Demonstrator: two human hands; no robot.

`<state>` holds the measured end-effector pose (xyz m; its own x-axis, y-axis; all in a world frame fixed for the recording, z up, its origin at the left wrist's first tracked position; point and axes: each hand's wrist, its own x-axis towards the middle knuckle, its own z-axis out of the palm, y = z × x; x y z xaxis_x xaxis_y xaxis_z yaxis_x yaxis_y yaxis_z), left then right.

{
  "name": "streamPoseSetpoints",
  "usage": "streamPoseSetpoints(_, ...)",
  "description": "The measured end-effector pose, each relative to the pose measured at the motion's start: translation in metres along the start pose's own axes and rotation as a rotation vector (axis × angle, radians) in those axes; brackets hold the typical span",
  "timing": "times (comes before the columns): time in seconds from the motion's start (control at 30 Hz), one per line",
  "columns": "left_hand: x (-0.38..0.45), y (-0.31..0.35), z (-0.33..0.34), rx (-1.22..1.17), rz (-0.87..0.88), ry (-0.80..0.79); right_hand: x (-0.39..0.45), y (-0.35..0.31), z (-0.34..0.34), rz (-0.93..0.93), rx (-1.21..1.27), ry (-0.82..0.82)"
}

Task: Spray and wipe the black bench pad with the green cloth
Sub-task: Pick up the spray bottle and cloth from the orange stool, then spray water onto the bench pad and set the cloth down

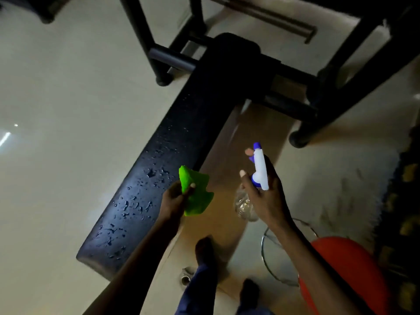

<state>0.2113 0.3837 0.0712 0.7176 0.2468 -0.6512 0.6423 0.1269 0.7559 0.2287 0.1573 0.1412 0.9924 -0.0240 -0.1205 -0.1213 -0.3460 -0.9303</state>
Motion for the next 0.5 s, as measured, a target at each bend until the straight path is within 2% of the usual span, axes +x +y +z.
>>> streamPoseSetpoints(0.23,0.066,0.024,-0.031,-0.163,-0.041,0.116,0.088,0.004,0.076,-0.029,-0.075,-0.165)
streamPoseSetpoints(0.37,0.112,0.032,-0.029,-0.190,-0.067,0.171,0.148,0.018,0.105,-0.040,-0.106,-0.337)
streamPoseSetpoints(0.5,0.155,0.056,-0.012,-0.305,-0.060,0.160,0.204,0.031,0.119,-0.022,-0.110,-0.446)
